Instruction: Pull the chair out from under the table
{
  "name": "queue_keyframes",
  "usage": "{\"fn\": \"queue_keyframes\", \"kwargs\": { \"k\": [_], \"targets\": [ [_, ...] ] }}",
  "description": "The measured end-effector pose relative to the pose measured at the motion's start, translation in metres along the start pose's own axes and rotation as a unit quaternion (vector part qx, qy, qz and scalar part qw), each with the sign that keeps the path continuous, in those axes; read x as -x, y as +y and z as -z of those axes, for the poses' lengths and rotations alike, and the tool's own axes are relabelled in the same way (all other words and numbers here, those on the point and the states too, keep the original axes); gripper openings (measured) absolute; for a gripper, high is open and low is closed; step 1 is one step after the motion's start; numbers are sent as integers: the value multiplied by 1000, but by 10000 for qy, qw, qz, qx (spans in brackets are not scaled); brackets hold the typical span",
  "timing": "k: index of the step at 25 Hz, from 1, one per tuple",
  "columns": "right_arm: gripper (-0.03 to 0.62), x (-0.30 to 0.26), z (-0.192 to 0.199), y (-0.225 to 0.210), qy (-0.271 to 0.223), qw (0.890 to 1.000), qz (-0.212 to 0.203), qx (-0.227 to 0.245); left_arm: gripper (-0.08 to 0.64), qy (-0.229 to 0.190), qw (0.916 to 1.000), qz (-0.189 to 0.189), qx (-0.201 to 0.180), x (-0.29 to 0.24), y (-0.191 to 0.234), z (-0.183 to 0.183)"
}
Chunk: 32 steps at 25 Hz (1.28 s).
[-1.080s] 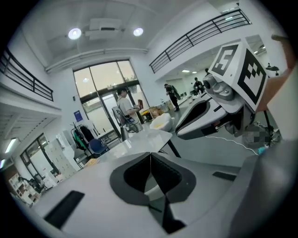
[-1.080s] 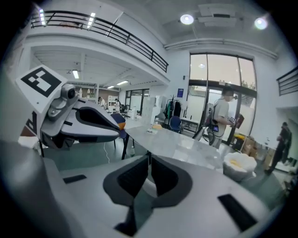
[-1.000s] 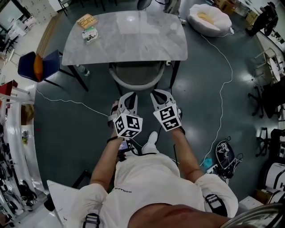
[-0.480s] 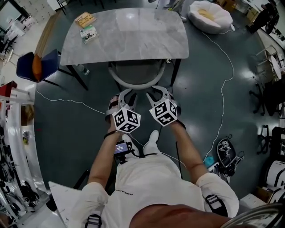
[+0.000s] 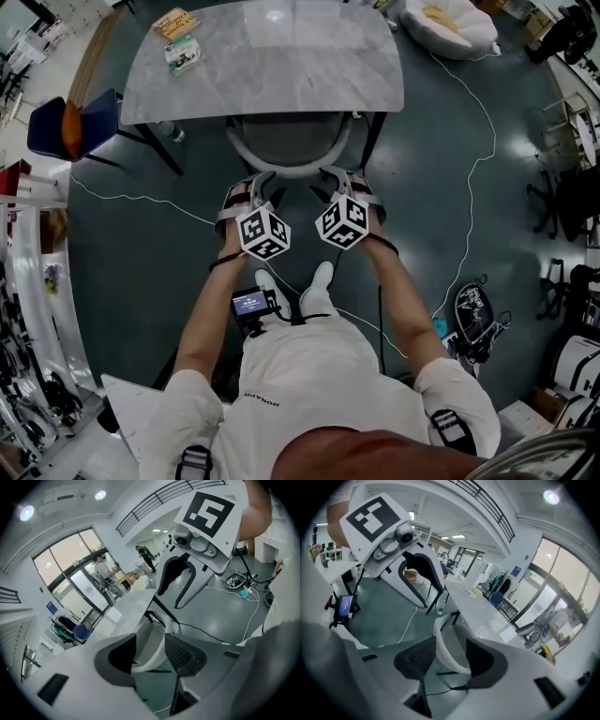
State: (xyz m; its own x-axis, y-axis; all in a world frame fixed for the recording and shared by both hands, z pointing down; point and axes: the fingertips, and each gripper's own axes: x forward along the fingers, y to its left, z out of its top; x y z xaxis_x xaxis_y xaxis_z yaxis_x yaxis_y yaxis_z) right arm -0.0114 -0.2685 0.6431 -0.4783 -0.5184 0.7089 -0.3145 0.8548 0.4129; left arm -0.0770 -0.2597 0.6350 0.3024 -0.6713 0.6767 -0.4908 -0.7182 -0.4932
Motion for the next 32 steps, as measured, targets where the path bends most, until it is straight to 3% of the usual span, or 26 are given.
{"fn": "queue_keyframes", "kwargs": {
  "k": [11, 18, 22, 32],
  "targets": [
    [233, -66, 44, 14, 636, 9902, -366, 1191, 218, 388, 9965, 387, -637, -55, -11, 27],
    [233, -97, 60, 25, 890, 9812, -650, 1584, 218, 689, 9885, 662, -1170, -88, -25, 51],
    [233, -113, 63, 21, 983, 9770, -649, 1778, 218, 830, 9844, 778, -1343, -104, -26, 60],
    [233, -145, 85, 35, 1220, 9655, -1108, 2014, 218, 1018, 9727, 1241, -1674, -143, -42, 82]
  ]
}}
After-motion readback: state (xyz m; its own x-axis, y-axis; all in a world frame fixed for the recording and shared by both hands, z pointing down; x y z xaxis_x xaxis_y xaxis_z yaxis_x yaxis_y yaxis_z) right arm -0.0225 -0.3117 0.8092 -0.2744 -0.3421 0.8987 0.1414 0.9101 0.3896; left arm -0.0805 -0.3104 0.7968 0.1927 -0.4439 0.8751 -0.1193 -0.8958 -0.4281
